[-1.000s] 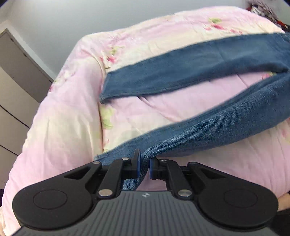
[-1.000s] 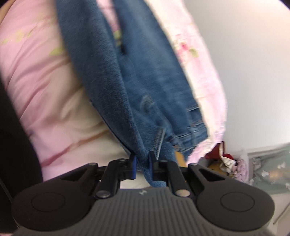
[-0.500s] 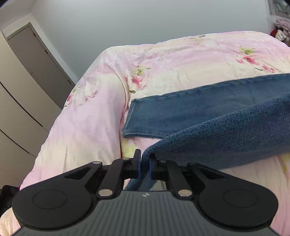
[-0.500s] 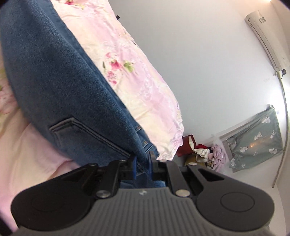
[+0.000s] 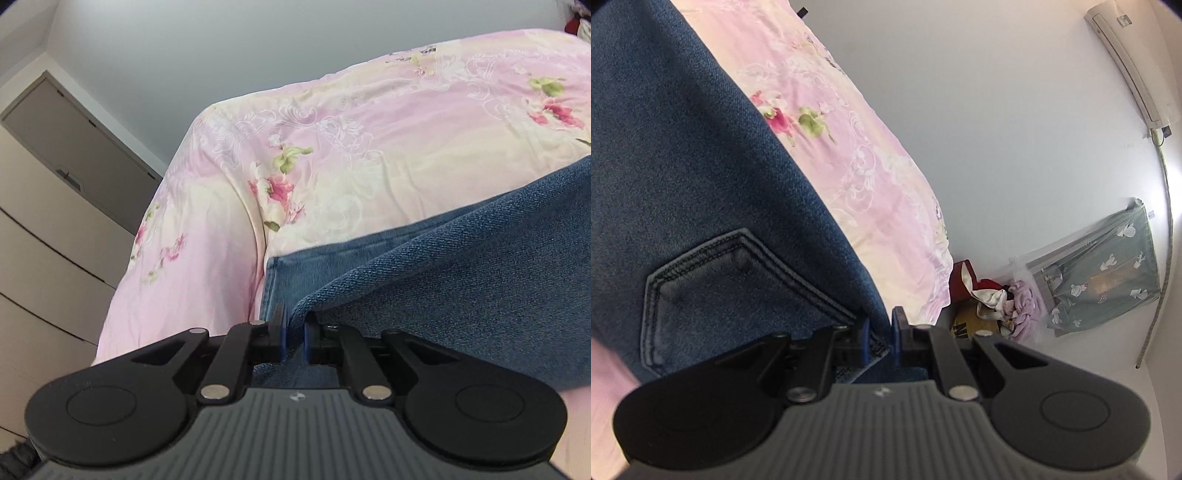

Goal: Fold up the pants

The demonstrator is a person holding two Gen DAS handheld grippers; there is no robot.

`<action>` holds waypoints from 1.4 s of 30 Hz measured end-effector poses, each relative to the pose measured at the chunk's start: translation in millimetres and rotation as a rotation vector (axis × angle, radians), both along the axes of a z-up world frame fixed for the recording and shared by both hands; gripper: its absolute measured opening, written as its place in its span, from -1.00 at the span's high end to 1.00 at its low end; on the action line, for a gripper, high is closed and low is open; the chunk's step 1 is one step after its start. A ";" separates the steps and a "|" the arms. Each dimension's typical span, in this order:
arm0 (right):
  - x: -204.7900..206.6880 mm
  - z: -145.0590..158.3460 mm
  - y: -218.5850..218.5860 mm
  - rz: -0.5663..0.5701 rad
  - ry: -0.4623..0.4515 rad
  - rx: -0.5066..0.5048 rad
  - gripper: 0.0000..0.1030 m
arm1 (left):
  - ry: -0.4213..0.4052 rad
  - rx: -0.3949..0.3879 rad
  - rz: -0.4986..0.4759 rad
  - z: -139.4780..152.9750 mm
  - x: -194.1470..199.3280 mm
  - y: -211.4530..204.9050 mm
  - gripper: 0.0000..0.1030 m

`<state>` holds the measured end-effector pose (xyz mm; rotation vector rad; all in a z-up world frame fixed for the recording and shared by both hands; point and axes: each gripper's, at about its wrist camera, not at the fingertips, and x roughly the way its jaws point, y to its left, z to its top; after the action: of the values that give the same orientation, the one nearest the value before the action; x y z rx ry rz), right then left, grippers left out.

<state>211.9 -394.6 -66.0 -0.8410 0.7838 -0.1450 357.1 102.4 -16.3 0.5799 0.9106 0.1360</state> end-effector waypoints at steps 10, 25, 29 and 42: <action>87.2 -62.2 -7.7 -0.029 0.116 0.005 0.87 | 0.120 0.149 -0.006 -75.6 92.3 -39.1 0.83; 150.7 -117.5 -16.3 -0.015 0.281 0.002 0.85 | 0.188 0.195 -0.046 -154.0 122.8 -47.7 0.81; 141.4 -101.6 -21.5 -0.056 0.238 0.015 0.50 | 0.172 0.104 -0.040 -129.3 122.7 -30.1 0.35; 51.4 -35.5 -16.4 -0.197 0.022 0.366 -0.47 | -0.049 -0.401 0.237 -10.4 67.2 99.8 -0.16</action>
<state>263.4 -411.0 -101.5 -0.4200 0.8810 -0.1608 424.3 202.2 -26.8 0.0953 0.9259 0.1745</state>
